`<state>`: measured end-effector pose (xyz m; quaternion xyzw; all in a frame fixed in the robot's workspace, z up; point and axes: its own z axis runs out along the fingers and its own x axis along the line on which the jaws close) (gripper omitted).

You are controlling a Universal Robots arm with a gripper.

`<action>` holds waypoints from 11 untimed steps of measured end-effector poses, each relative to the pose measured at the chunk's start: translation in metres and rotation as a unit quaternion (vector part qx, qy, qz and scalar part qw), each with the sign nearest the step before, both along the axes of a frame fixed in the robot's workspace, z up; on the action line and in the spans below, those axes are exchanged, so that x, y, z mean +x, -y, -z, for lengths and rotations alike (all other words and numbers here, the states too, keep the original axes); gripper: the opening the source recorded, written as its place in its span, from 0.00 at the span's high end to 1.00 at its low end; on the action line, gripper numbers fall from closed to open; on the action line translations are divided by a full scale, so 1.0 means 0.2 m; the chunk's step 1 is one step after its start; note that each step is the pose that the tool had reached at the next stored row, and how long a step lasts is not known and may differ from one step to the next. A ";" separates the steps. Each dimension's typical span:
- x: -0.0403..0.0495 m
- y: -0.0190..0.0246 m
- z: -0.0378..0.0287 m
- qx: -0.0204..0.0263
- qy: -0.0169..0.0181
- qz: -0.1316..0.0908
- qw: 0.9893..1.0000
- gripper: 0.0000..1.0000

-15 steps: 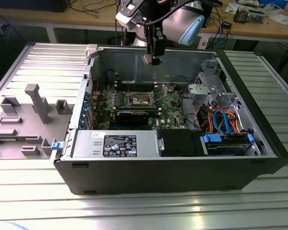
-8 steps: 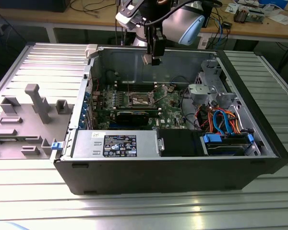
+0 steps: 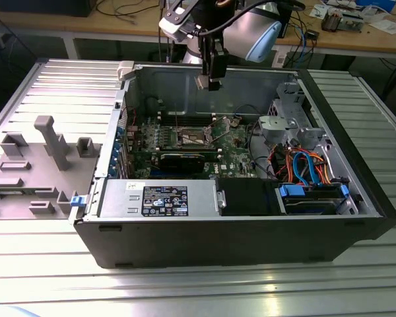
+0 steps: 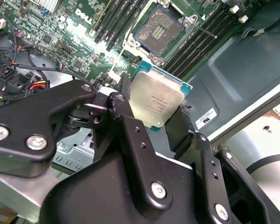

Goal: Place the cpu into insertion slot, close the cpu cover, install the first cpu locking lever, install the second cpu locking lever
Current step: 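Place the cpu into insertion slot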

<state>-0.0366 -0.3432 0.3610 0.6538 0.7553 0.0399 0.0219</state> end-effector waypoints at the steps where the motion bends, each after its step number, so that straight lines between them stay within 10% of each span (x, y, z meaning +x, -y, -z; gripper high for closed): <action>1: 0.000 0.000 0.000 0.000 0.000 0.000 1.000 0.46; 11: 0.000 0.000 0.002 0.000 0.000 0.011 1.000 0.46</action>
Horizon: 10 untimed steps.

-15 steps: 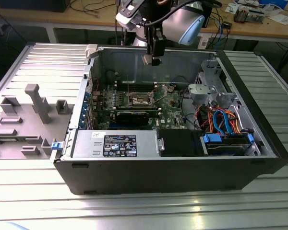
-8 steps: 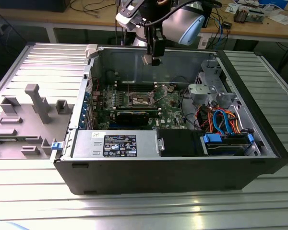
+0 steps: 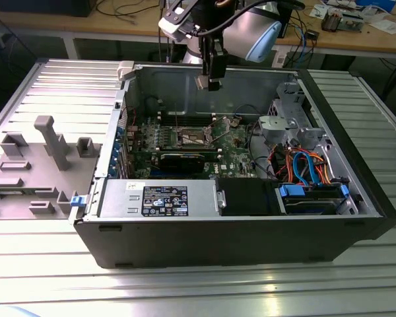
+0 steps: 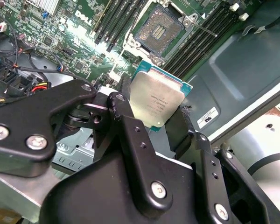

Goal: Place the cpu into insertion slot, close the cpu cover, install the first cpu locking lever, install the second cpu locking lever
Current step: 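Place the cpu into insertion slot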

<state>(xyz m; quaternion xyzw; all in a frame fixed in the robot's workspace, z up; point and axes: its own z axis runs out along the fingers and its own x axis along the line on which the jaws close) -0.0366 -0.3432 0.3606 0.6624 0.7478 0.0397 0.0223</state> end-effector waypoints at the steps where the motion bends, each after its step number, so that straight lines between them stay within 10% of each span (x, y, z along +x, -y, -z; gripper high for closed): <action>1: 0.000 0.000 0.000 0.000 0.000 0.001 1.000 0.46; 10: 0.000 0.000 0.001 0.000 0.000 0.009 1.000 0.46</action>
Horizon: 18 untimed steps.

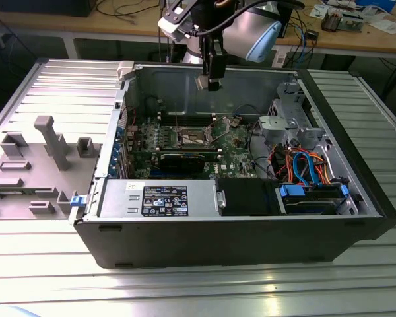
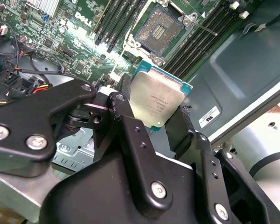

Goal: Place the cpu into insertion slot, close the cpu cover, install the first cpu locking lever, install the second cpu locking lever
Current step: 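Place the cpu into insertion slot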

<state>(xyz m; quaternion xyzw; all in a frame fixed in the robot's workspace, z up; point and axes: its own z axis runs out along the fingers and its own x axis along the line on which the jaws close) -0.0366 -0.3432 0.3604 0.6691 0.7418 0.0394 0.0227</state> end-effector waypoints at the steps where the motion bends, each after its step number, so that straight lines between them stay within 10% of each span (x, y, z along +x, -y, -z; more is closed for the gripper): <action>1: 0.000 0.000 0.000 0.000 0.000 0.001 1.000 0.46; 18: 0.000 0.000 0.003 0.000 0.000 0.011 1.000 0.46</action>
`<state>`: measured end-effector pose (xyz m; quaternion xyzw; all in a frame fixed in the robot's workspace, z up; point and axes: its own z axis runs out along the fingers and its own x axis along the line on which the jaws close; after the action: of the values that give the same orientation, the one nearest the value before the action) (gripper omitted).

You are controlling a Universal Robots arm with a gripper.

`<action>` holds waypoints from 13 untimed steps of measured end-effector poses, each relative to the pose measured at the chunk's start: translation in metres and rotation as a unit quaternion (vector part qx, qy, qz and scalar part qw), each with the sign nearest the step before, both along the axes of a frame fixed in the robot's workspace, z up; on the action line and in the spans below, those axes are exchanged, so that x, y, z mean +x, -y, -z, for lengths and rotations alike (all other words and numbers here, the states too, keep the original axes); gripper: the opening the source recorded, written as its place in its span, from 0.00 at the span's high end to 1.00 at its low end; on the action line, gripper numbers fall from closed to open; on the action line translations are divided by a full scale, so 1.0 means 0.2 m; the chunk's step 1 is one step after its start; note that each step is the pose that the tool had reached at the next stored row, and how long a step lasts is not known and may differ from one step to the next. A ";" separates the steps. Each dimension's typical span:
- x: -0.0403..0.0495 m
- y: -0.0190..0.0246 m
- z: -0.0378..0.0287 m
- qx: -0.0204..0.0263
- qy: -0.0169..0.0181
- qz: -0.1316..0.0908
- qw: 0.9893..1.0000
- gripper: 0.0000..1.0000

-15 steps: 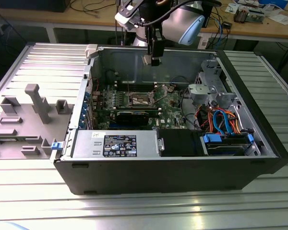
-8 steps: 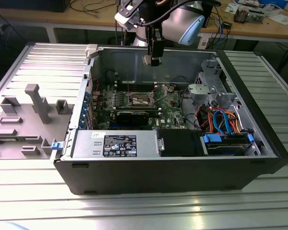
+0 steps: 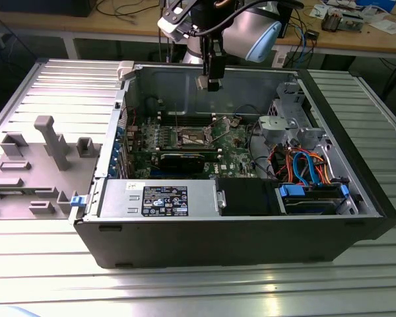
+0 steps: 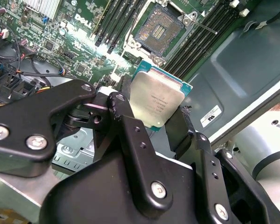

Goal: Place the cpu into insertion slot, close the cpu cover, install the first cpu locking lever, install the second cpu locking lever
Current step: 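Place the cpu into insertion slot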

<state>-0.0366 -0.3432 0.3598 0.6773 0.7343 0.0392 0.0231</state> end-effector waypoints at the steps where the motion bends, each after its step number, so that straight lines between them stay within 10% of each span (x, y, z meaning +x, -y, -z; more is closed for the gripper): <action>1: 0.000 0.000 0.000 0.000 0.000 0.000 1.000 0.46; 13: 0.000 0.000 0.003 0.000 0.000 0.006 1.000 0.46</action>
<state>-0.0366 -0.3432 0.3593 0.6814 0.7305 0.0390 0.0233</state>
